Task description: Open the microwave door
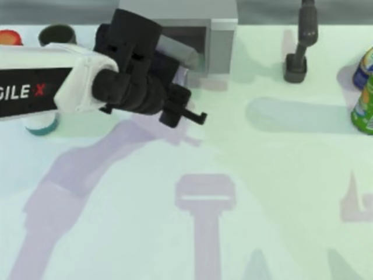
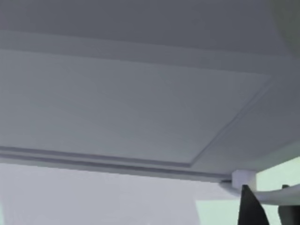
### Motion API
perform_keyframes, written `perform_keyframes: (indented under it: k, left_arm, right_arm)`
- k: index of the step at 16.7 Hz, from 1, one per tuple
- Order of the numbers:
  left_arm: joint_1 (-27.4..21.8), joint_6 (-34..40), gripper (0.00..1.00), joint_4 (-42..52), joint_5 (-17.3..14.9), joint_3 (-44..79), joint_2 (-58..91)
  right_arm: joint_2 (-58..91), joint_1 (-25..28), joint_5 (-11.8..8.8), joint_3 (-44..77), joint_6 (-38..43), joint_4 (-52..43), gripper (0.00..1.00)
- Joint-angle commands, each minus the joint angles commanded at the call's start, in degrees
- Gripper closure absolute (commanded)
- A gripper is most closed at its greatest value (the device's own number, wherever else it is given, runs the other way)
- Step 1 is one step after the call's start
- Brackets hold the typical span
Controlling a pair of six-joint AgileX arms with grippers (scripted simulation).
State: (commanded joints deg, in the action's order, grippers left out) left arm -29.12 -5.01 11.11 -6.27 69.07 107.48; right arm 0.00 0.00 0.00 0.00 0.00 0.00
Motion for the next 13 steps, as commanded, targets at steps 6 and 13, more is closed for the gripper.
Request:
perform_keyframes:
  k: [6,13]
  left_arm:
    - [0.8,-2.1,1.0,0.0,-2.0,-0.9,-0.9]
    - [1.2,-3.0,1.0,0.1,-2.5,-1.3,-1.0]
  right_arm:
    - [0.0,0.0,0.0,0.0,0.0,0.0,0.0]
    - [0.0,0.0,0.0,0.0,0.0,0.0,0.0]
